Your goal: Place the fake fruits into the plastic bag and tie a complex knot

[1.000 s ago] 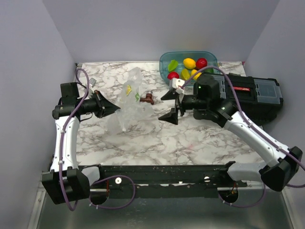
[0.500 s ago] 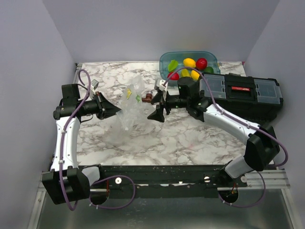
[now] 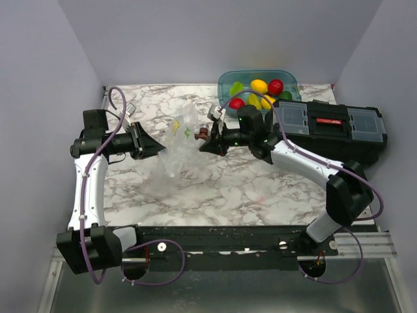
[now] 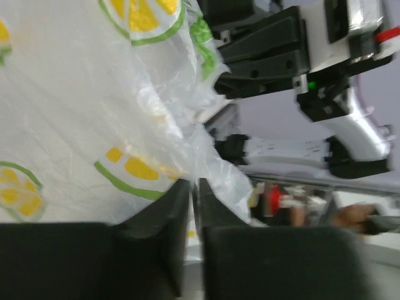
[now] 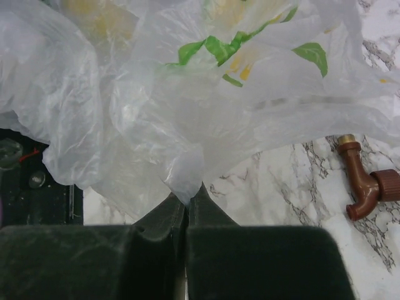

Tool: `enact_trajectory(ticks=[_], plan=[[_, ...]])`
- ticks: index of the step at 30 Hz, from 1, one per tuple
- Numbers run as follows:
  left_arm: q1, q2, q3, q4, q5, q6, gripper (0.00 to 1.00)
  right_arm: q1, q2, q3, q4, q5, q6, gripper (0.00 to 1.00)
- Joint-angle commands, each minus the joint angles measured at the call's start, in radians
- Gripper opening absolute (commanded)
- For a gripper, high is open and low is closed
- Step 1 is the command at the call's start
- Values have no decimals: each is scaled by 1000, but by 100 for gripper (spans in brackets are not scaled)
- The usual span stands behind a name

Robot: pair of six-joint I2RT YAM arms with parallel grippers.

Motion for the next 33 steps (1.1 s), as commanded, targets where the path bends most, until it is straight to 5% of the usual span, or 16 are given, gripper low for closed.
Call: enact_trajectory(ticks=[1, 2, 4, 5, 10, 15, 22, 25, 33], plan=[[-3, 37, 174, -139, -141, 299, 44, 7, -65, 41, 49, -17, 166, 1], [-2, 38, 216, -158, -184, 355, 69, 7, -74, 40, 51, -9, 193, 1], [-2, 28, 274, -175, -244, 429, 96, 7, -91, 30, 57, 2, 241, 1], [-2, 12, 289, -171, -262, 451, 98, 7, -97, 27, 57, 7, 265, 1], [-29, -120, 279, -126, -267, 590, 99, 7, -103, -4, 101, 47, 401, 1], [-223, -222, 233, -147, -519, 630, 98, 7, -105, -37, 181, 100, 525, 1], [-308, -288, 190, -150, -720, 392, 99, 7, -116, -61, 282, 184, 681, 1], [-304, -283, 218, -186, -874, 158, 98, 7, -114, -63, 298, 208, 702, 1], [-296, -282, 218, -252, -789, 115, 99, 7, -104, -82, 350, 219, 723, 1]])
